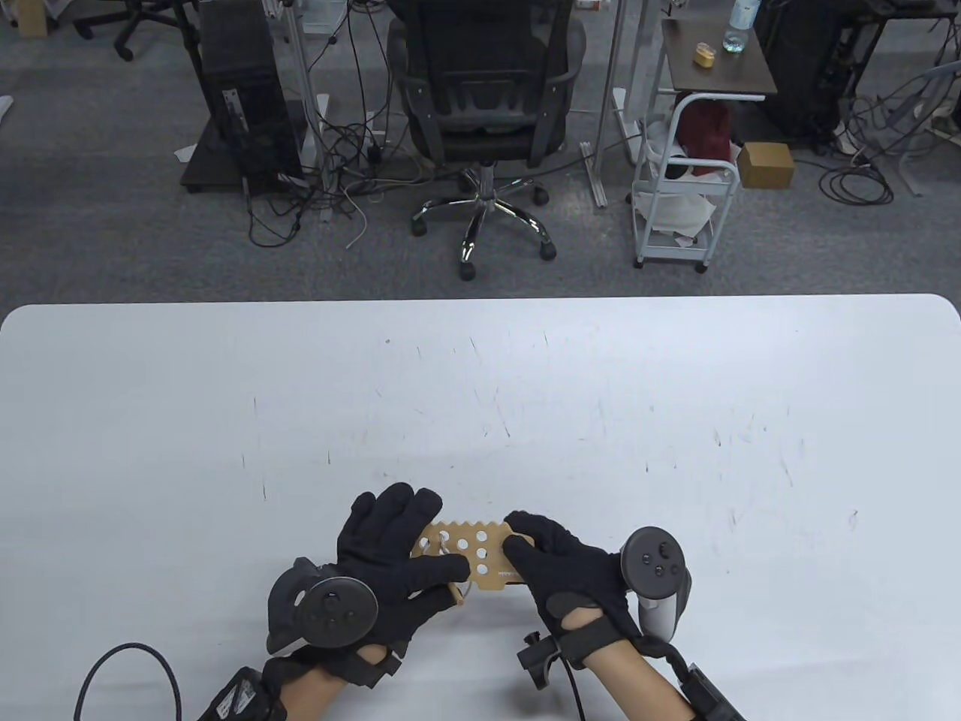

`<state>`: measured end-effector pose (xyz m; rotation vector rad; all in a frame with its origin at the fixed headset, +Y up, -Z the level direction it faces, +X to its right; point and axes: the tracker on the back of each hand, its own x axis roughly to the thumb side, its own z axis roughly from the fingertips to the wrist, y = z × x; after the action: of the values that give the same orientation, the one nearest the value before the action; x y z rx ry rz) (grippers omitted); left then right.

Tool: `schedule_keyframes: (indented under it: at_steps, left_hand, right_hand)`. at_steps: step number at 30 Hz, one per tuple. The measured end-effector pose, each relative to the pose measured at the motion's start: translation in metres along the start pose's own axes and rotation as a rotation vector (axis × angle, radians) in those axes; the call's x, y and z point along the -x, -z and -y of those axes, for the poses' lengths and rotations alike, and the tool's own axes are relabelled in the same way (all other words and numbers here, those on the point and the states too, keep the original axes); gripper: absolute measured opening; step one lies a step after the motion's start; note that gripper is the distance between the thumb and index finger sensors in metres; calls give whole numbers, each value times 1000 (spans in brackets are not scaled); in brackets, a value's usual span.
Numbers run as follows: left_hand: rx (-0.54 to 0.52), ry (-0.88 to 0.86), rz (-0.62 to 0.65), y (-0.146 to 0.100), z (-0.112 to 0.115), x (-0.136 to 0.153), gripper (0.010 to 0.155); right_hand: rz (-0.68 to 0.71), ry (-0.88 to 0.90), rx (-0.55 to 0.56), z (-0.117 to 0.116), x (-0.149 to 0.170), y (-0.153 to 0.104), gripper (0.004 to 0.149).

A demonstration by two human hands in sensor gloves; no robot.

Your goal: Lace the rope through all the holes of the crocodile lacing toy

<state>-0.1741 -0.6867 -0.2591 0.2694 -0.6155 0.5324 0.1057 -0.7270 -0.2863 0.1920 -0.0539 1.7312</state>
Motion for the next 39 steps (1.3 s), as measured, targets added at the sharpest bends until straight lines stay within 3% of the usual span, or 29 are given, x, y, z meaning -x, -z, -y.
schedule_keyframes:
  at_steps: [39]
  left_hand:
    - [-163, -37, -137, -4, -30, 30, 45]
  right_hand:
    - [-60, 22, 127, 36, 11, 14, 48]
